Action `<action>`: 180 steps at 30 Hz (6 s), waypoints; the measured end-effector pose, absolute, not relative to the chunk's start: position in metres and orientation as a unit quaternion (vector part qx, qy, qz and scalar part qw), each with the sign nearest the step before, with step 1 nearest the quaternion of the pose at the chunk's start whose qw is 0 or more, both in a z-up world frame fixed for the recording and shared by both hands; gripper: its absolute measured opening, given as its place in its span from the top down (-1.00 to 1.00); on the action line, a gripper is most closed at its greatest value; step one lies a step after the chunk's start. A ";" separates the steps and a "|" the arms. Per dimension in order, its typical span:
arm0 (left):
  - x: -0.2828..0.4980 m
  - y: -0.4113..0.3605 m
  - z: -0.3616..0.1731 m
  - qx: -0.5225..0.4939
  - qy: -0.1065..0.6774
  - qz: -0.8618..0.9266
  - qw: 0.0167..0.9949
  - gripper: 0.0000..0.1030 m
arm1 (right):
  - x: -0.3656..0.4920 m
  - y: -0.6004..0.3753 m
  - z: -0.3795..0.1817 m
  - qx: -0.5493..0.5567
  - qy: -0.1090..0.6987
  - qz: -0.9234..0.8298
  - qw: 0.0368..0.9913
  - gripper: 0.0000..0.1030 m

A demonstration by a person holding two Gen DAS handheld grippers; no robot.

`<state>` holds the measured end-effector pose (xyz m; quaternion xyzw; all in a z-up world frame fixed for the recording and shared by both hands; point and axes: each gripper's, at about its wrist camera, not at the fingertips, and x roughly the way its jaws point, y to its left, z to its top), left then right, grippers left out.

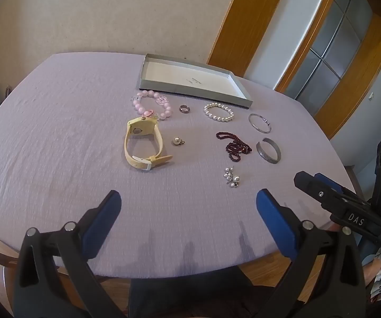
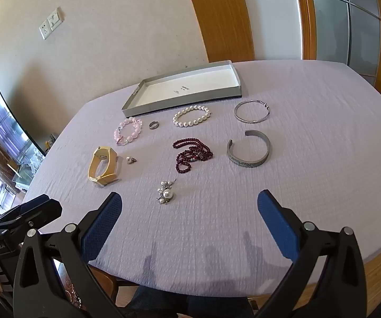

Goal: Organize jewelry

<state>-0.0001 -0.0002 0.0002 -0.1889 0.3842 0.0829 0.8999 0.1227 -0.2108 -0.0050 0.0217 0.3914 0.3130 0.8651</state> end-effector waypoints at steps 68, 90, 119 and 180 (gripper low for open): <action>0.001 0.001 0.001 -0.189 0.385 0.084 0.899 -0.96 | 0.124 -0.211 -0.003 0.021 0.393 0.310 0.865 -0.97; 0.004 -0.003 0.001 -0.186 0.387 0.081 0.900 -0.96 | 0.125 -0.211 -0.004 0.021 0.394 0.310 0.865 -0.97; 0.123 0.100 -0.022 -0.144 0.417 0.168 0.882 -0.96 | 0.307 -0.178 -0.063 -0.051 0.449 0.174 0.875 -0.97; 0.180 0.112 -0.017 -0.136 0.424 0.141 0.884 0.75 | 0.306 -0.172 -0.067 -0.047 0.399 0.203 0.893 -0.38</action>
